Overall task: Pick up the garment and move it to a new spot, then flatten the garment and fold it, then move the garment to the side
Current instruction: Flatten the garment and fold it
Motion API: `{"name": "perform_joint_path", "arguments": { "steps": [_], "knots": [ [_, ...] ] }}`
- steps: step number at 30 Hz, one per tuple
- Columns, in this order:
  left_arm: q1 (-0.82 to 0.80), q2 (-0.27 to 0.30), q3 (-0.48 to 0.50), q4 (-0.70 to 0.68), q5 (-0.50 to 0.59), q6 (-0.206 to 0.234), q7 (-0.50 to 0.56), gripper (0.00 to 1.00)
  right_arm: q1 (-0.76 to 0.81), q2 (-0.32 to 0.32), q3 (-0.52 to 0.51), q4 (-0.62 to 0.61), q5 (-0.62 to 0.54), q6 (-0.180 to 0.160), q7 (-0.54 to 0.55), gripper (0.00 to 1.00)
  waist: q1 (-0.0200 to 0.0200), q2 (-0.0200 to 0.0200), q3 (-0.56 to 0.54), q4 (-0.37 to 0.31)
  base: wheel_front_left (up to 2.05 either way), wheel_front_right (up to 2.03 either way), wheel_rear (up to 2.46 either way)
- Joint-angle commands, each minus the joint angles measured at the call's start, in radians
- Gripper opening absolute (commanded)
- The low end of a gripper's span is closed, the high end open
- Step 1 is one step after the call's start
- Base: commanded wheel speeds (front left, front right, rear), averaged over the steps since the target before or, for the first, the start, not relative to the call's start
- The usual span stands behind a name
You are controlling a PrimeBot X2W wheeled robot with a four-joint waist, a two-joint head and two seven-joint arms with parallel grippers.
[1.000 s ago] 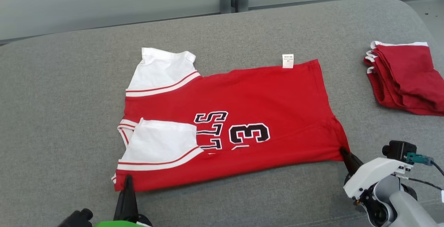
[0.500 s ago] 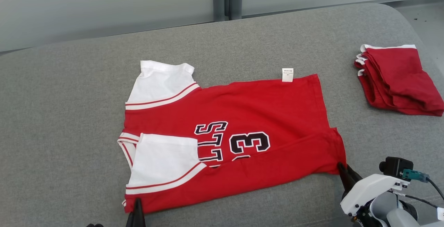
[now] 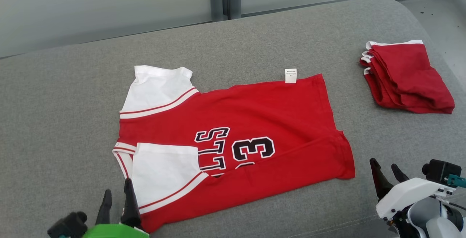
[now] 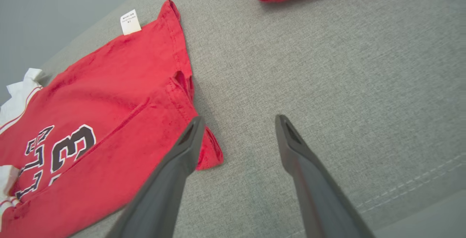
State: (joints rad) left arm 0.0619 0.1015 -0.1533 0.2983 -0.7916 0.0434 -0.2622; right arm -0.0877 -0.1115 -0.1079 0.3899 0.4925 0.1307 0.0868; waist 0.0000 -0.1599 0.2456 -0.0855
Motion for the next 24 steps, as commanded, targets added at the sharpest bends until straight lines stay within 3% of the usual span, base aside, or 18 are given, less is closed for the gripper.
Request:
{"name": "perform_joint_path", "arguments": {
  "steps": [1, 8, 16, 24],
  "knots": [
    [-0.031, 0.017, -0.006, -0.008, 0.025, -0.006, -0.001, 1.0, 0.0, 0.0, -0.005, -0.02, -0.008, 0.0, 0.004, 1.0, 0.0, 0.0, 0.0, -0.003, 0.0, 0.0, 0.0],
    [-0.238, 0.098, -0.081, -0.013, 0.114, -0.028, 0.095, 1.0, -0.018, 0.01, 0.017, -0.128, -0.032, 0.0, 0.037, 1.0, 0.0, 0.0, 0.01, -0.011, 0.0, 0.0, 0.0],
    [-0.519, 0.181, -0.14, 0.098, 0.171, -0.077, 0.26, 1.0, -0.07, -0.005, 0.1, -0.224, -0.03, 0.0, 0.056, 1.0, 0.0, 0.0, 0.087, -0.06, 0.0, 0.0, 0.0],
    [-0.706, 0.202, -0.165, 0.259, 0.205, -0.079, 0.336, 1.0, -0.123, -0.01, 0.159, -0.259, -0.013, 0.0, 0.042, 1.0, 0.0, 0.0, 0.184, -0.101, 0.0, 0.0, 0.0]
  ]
}}
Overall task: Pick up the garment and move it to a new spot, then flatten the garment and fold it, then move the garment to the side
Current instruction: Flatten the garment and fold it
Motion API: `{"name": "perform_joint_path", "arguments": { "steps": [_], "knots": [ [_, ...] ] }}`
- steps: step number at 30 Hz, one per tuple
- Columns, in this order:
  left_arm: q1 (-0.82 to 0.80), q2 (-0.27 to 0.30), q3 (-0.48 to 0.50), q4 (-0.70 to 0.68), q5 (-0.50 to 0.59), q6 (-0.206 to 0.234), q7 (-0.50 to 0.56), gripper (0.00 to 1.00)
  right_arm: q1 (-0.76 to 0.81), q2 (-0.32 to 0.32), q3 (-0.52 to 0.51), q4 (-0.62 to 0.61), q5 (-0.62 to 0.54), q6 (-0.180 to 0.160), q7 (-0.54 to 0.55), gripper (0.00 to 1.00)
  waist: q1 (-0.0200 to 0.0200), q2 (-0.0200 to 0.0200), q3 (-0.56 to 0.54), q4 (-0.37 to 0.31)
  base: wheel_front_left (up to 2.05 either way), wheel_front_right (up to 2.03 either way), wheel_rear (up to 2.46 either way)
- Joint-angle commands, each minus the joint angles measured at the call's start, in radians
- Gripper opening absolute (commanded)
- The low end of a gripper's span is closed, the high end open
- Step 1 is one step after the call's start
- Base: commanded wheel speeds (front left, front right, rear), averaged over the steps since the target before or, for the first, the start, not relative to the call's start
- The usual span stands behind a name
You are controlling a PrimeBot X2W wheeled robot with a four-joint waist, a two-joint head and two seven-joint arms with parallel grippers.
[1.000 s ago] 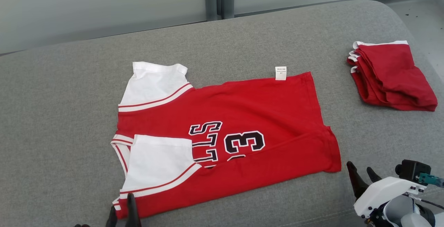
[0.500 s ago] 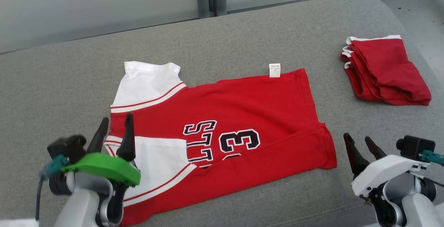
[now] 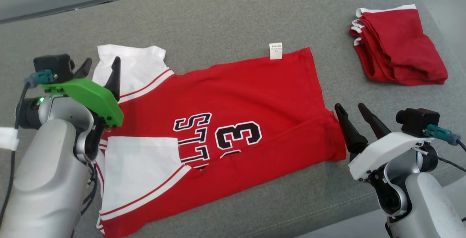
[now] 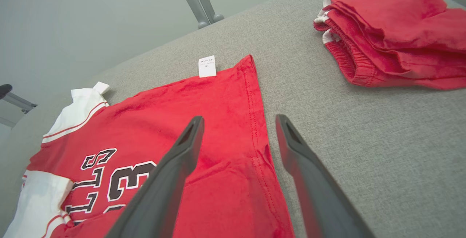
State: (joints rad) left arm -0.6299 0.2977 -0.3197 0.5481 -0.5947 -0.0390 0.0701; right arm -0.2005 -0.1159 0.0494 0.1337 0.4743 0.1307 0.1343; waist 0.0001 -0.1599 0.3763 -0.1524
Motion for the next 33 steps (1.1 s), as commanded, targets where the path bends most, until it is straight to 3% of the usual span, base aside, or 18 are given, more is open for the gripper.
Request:
{"name": "perform_joint_path", "arguments": {
  "steps": [1, 11, 19, 26, 28, 30, 31, 33],
  "knots": [
    [-0.038, 0.008, -0.004, 0.032, 0.015, 0.005, 0.011, 1.0, -0.015, -0.008, 0.008, -0.007, 0.008, 0.0, -0.009, 1.0, -0.0001, -0.0001, 0.067, -0.039, 0.0, 0.0, 0.0],
    [-0.249, 0.029, -0.012, 0.256, 0.051, 0.043, 0.059, 1.0, -0.07, -0.014, 0.049, -0.043, 0.023, 0.0, -0.033, 1.0, -0.0001, -0.0001, 0.186, -0.076, 0.0, 0.0, 0.0],
    [-0.351, 0.046, -0.004, 0.388, 0.055, 0.065, 0.039, 1.0, -0.088, -0.017, 0.07, -0.083, 0.027, 0.0, -0.043, 1.0, -0.0001, -0.0001, 0.231, -0.093, 0.0, 0.0, 0.0],
    [-0.377, 0.043, -0.004, 0.45, 0.049, 0.051, -0.014, 1.0, -0.084, -0.02, 0.069, -0.104, 0.023, 0.0, -0.047, 1.0, -0.0001, -0.0001, 0.242, -0.095, 0.0, 0.0, 0.0],
    [-0.382, 0.035, -0.01, 0.463, 0.051, 0.048, -0.025, 0.52, -0.082, -0.02, 0.066, -0.11, 0.018, 0.0, -0.047, 1.0, -0.0001, -0.0001, 0.24, -0.093, 0.0, 0.0, 0.0],
    [-0.387, 0.03, -0.015, 0.472, 0.053, 0.038, -0.042, 0.22, -0.08, -0.018, 0.065, -0.115, 0.017, 0.0, -0.048, 1.0, -0.0001, -0.0001, 0.237, -0.09, 0.0, 0.0, 0.0],
    [-0.389, 0.031, -0.019, 0.478, 0.055, 0.03, -0.05, 0.0, -0.079, -0.017, 0.064, -0.117, 0.016, 0.0, -0.047, 1.0, -0.0001, -0.0001, 0.235, -0.089, 0.0, 0.0, 0.0],
    [-0.39, 0.026, -0.028, 0.483, 0.061, 0.01, -0.068, 0.0, -0.08, -0.017, 0.065, -0.12, 0.016, 0.0, -0.048, 1.0, -0.0001, -0.0001, 0.23, -0.085, 0.0, 0.0, 0.0]
  ]
}}
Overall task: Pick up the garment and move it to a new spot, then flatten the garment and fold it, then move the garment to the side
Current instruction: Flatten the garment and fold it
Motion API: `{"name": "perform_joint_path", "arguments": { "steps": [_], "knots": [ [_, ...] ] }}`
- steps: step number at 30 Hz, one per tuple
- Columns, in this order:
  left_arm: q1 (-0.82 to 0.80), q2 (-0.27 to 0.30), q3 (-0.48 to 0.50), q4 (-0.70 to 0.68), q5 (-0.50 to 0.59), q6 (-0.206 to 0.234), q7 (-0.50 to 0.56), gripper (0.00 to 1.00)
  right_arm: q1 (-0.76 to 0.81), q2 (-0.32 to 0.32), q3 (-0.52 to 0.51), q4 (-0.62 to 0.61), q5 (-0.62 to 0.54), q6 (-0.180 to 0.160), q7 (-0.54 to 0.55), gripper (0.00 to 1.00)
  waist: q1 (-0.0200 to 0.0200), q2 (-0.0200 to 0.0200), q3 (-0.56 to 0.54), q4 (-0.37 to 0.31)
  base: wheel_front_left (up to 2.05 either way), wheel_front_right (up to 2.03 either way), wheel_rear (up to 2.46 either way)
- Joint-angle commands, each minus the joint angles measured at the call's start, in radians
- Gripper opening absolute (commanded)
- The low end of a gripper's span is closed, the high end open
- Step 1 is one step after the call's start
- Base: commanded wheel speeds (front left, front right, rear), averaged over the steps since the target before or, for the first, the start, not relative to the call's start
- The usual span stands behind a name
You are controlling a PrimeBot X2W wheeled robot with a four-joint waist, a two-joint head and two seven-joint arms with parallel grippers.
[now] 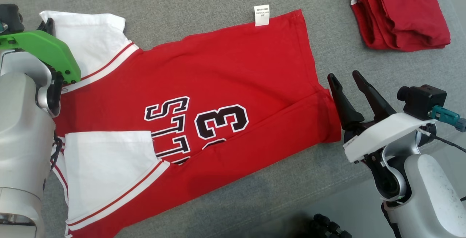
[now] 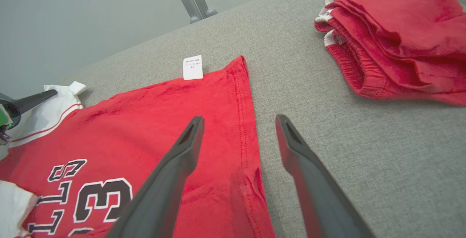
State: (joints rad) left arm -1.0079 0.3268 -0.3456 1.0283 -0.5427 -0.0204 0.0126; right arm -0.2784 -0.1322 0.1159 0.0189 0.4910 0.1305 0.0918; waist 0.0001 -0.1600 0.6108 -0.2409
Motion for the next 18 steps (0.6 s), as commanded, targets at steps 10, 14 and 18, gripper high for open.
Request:
{"name": "perform_joint_path", "arguments": {
  "steps": [10, 14, 18],
  "knots": [
    [-0.009, -0.034, -0.024, 0.018, 0.003, -0.054, -0.092, 0.0, -0.012, -0.015, -0.022, 0.011, -0.013, 0.0, 0.013, 1.0, -0.0001, 0.0, -0.055, 0.032, 0.0, 0.0, 0.0],
    [0.019, -0.045, -0.037, -0.006, -0.002, -0.075, -0.121, 0.0, -0.043, -0.043, -0.039, 0.04, -0.029, 0.0, 0.051, 1.0, -0.0001, 0.0, -0.081, 0.059, 0.0, 0.0, 0.0],
    [0.041, -0.05, -0.049, -0.03, -0.009, -0.086, -0.141, 0.0, -0.115, -0.081, -0.048, 0.091, -0.041, 0.0, 0.098, 1.0, -0.0001, 0.0, -0.094, 0.09, 0.0, 0.0, 0.0]
  ]
}}
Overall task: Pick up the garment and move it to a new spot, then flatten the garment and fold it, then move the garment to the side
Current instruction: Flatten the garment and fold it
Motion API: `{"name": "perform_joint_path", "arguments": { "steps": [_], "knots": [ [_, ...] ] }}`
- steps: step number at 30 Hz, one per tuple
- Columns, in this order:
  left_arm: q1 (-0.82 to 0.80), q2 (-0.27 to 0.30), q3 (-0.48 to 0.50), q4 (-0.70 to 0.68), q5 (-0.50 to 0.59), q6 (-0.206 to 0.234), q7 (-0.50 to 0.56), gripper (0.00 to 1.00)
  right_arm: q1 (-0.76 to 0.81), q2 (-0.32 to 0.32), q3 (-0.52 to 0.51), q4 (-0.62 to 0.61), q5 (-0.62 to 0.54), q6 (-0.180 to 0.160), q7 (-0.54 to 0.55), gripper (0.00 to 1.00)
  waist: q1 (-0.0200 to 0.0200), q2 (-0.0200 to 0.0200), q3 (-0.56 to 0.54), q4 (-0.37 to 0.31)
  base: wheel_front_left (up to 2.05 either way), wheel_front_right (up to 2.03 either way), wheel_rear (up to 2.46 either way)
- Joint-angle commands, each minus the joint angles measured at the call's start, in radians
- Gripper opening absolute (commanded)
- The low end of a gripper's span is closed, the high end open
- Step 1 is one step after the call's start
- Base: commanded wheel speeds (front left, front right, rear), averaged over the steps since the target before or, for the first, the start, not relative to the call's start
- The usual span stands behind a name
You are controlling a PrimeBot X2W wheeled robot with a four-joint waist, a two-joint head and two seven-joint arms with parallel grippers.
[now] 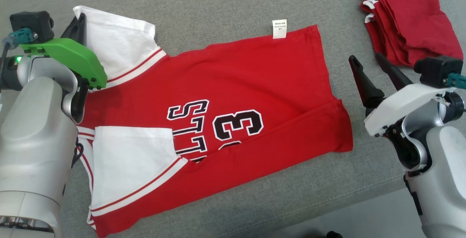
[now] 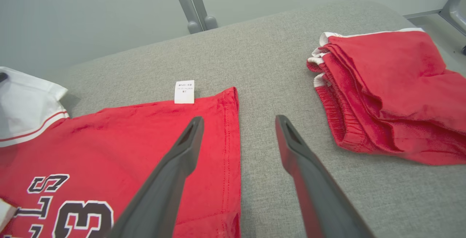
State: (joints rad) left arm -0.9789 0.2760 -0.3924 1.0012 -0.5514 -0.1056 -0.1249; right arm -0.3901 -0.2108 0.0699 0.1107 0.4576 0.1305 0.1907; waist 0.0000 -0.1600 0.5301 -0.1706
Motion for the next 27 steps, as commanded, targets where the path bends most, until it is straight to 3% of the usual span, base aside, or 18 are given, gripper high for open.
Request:
{"name": "perform_joint_path", "arguments": {
  "steps": [1, 11, 18, 27],
  "knots": [
    [0.018, 0.0, -0.002, -0.009, -0.003, -0.004, -0.01, 0.0, -0.026, -0.012, 0.001, 0.017, -0.007, 0.0, 0.013, 1.0, 0.0, 0.0, -0.014, 0.027, 0.0, 0.0, 0.0],
    [0.028, -0.033, -0.012, -0.056, -0.025, -0.006, -0.024, 0.0, -0.284, -0.069, 0.083, 0.307, -0.002, 0.0, 0.095, 1.0, 0.0, 0.0, 0.024, 0.099, 0.0, 0.0, 0.0],
    [0.007, -0.056, -0.014, -0.07, -0.036, 0.002, -0.03, 0.0, -0.417, -0.083, 0.135, 0.516, 0.003, 0.0, 0.088, 1.0, 0.0, 0.0, 0.051, 0.137, 0.0, 0.0, 0.0],
    [0.001, -0.056, -0.022, -0.068, -0.04, 0.003, -0.034, 0.0, -0.504, -0.093, 0.206, 0.663, 0.045, 0.0, 0.052, 1.0, 0.0, 0.0, 0.064, 0.148, 0.0, 0.0, 0.0]
  ]
}}
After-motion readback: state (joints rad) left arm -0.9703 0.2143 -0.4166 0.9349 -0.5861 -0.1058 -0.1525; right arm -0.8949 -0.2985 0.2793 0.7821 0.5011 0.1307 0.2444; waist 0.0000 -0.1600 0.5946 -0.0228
